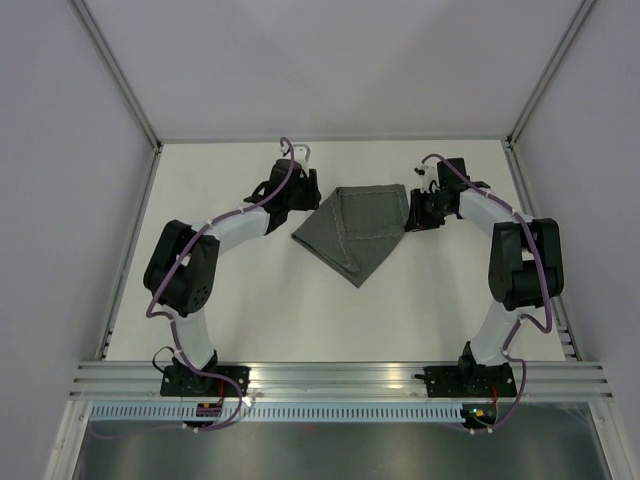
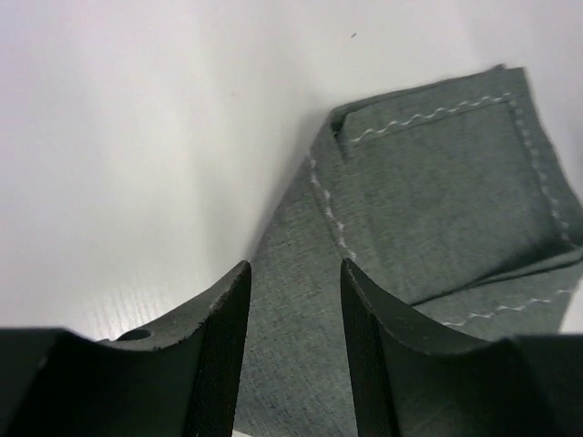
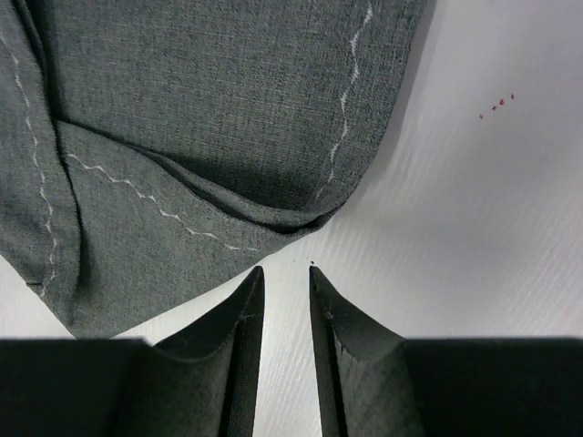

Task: Fold the napkin, place the utensils inside, and roll it up
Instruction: Fold the napkin

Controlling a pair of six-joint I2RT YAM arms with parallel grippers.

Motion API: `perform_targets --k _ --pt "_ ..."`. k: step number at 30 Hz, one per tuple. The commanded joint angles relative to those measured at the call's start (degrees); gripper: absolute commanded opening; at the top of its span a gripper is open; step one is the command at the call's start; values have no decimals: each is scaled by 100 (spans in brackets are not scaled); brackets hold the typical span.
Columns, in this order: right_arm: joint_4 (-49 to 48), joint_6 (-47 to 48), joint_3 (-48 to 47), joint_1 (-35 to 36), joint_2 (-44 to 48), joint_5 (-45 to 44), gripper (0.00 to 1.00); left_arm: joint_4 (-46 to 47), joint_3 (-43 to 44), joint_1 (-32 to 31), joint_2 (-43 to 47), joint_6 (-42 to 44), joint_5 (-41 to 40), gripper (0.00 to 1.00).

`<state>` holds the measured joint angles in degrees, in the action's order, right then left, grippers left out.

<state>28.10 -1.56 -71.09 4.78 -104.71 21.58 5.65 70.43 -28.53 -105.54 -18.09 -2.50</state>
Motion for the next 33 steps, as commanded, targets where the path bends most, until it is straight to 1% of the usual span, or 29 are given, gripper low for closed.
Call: perform_targets --k 1,2,6,16,26,33 --pt "64 -90 42 -12 -41 -163 32 -530 321 14 -432 -292 -435 49" --pt "56 -99 51 -12 -41 -163 32 -713 365 41 -502 -335 -453 49" --pt "64 -90 43 41 -172 -189 32 -864 480 190 -766 -546 -488 49" --pt "178 -90 -203 208 -630 -304 31 -1118 550 305 -1065 -591 -497 48" --pt "424 -28 -678 384 -1052 -620 30 -1110 164 375 -969 -713 -435 47" --pt "548 42 -1117 384 -1342 -726 29 -917 -398 366 -627 -907 -312 46"
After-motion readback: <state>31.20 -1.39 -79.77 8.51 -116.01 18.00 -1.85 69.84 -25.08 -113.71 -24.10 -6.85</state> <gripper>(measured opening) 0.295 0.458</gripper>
